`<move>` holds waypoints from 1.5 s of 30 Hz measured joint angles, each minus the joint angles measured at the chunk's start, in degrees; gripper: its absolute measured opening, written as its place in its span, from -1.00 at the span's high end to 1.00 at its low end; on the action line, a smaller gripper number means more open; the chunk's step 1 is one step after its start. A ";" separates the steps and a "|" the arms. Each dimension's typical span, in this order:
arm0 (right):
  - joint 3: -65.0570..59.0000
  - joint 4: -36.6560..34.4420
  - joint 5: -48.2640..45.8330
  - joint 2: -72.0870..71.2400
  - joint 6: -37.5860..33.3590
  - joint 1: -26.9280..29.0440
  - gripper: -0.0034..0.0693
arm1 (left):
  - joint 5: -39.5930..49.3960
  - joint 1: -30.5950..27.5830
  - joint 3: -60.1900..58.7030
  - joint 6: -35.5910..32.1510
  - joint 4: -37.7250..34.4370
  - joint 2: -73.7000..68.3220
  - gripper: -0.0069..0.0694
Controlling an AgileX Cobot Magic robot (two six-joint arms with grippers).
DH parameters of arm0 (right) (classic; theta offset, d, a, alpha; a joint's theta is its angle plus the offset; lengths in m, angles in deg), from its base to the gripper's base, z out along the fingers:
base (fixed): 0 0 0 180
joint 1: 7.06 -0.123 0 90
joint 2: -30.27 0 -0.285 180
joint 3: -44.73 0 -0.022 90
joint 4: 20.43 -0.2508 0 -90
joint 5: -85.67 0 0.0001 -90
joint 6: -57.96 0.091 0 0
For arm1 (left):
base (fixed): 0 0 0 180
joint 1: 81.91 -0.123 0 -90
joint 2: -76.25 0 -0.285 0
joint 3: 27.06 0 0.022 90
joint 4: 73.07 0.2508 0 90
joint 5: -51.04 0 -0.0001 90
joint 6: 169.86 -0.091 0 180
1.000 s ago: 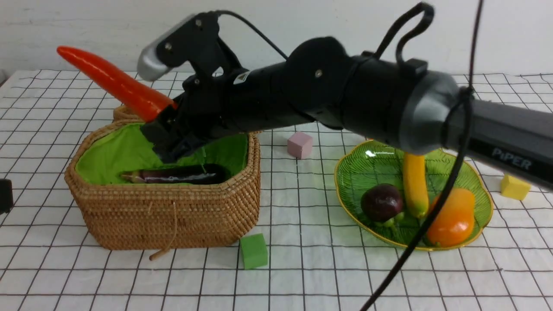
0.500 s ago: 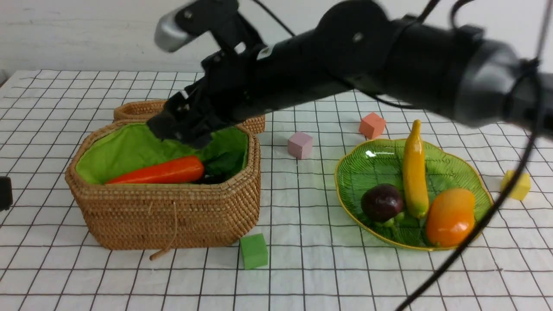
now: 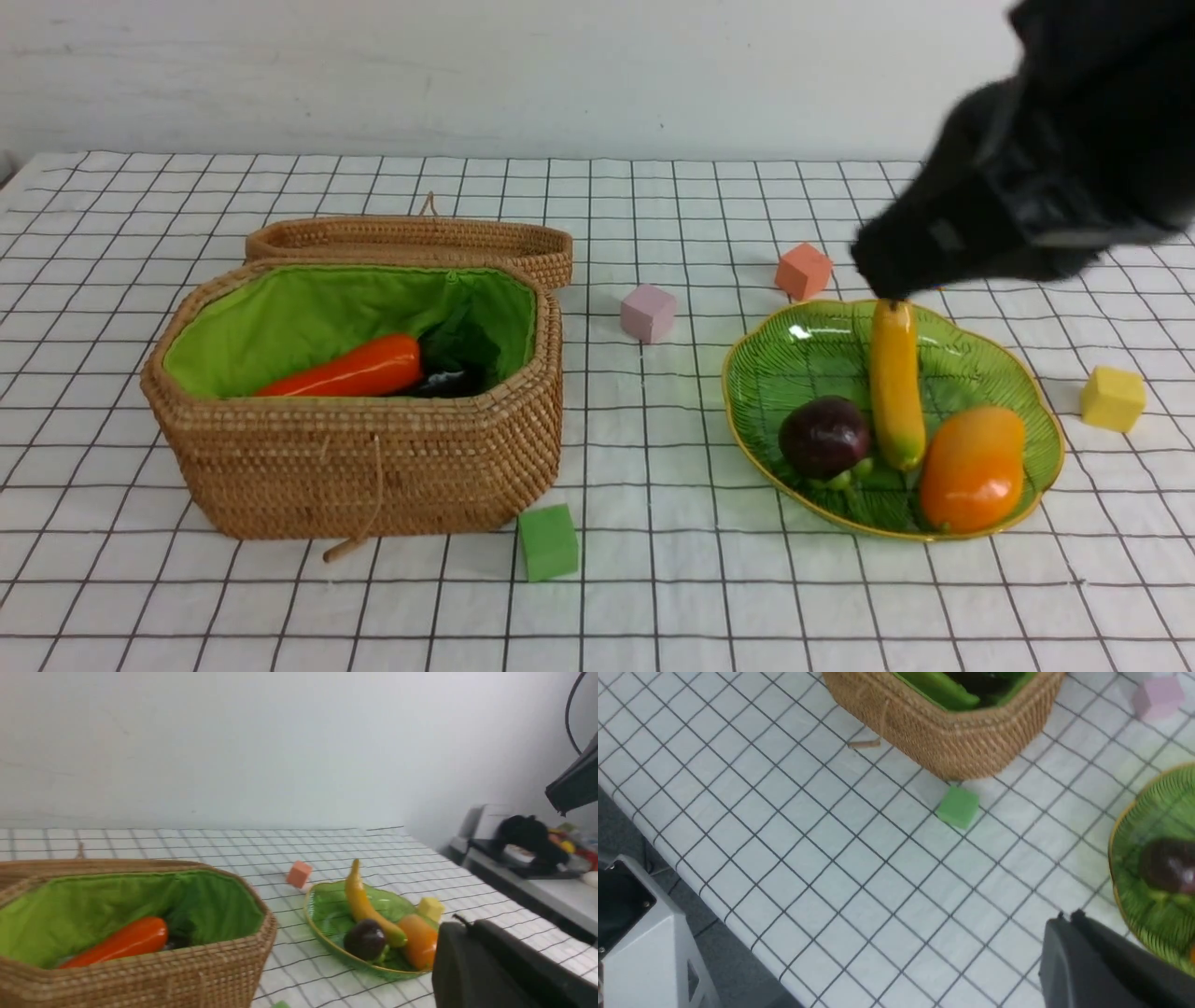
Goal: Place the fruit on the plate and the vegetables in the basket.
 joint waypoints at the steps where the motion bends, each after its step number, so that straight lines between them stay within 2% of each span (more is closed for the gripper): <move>1: -5.29 0.46 -0.14 -4.88 3.31 0.00 0.89 | -4.57 0.00 -4.34 0.00 -0.45 1.62 0.85; 6: -22.19 0.80 -0.46 -16.62 11.98 0.00 0.89 | -15.49 0.00 -12.48 0.00 -0.57 2.03 0.85; 8: -28.60 0.84 0.95 -20.56 14.40 0.00 0.89 | -16.65 0.00 -14.48 0.00 -0.57 2.03 0.85; 15: -42.24 0.78 5.50 -31.05 16.14 0.00 0.88 | -14.92 0.00 -17.57 0.00 -0.57 2.03 0.85; 31: -44.26 1.40 -0.58 -40.56 16.45 0.43 0.84 | -9.29 0.00 -20.07 0.00 -0.57 2.03 0.84; 35: -45.84 4.95 2.65 -45.34 13.94 6.26 0.89 | -8.42 0.00 -20.07 0.00 -0.57 2.03 0.83; 36: -49.47 5.67 7.62 -49.46 10.15 11.98 0.93 | -8.36 0.00 -20.07 0.00 -0.57 2.03 0.83; 37: -50.03 5.67 9.16 -49.96 9.69 12.69 0.93 | -8.36 0.00 -20.07 0.00 -0.57 2.03 0.82; 38: -53.16 5.59 12.40 -52.01 7.87 15.68 0.93 | -8.34 0.00 -20.07 0.00 -0.57 2.03 0.82; 39: -60.03 3.73 20.77 -57.33 3.54 23.11 0.93 | -8.29 0.00 -20.07 0.00 -0.57 2.03 0.82; 43: -72.28 -0.69 34.58 -64.06 -0.95 30.97 0.93 | -8.29 0.00 -20.07 0.00 -0.57 2.03 0.82; 45: -84.17 -3.84 44.25 -69.77 -3.43 34.63 0.93 | -8.29 0.00 -20.07 0.00 -0.57 2.03 0.81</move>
